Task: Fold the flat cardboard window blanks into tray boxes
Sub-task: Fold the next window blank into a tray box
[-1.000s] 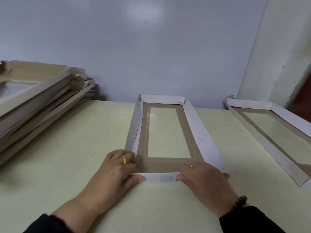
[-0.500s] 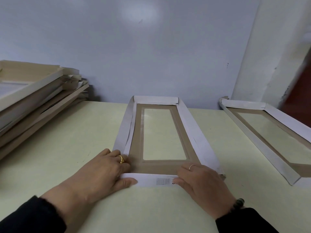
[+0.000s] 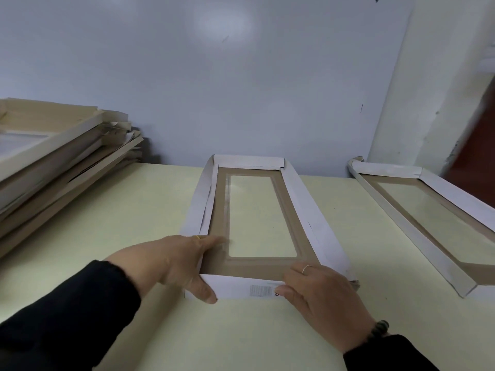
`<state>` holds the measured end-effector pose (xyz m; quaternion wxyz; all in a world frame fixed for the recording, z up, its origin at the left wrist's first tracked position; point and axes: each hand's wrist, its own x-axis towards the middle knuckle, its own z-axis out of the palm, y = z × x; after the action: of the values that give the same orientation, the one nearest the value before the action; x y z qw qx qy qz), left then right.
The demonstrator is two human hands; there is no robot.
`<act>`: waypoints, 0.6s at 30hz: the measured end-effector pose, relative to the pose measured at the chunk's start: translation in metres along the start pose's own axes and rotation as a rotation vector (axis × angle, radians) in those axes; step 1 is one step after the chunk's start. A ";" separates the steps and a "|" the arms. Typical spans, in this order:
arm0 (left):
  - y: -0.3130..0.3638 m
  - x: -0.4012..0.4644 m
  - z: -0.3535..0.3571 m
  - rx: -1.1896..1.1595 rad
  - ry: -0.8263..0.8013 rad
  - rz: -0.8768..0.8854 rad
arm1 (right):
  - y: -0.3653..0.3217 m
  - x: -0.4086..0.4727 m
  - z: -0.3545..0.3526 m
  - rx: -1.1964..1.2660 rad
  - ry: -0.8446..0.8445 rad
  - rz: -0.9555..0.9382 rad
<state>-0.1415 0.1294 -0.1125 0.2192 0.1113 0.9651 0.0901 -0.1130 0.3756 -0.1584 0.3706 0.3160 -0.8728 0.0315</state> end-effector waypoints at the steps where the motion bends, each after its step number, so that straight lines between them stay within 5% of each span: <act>1: 0.001 0.002 -0.003 0.013 -0.011 -0.019 | 0.000 0.000 0.000 -0.004 0.001 0.000; 10: 0.002 0.002 0.000 0.145 0.144 0.003 | 0.000 0.000 -0.001 0.008 -0.017 0.020; 18: -0.009 -0.014 0.039 0.194 0.637 0.268 | -0.001 0.000 -0.006 0.043 -0.061 0.069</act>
<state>-0.1138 0.1225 -0.1431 -0.1178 0.2236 0.9659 0.0560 -0.1083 0.3762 -0.1541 0.3357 0.2946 -0.8931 0.0533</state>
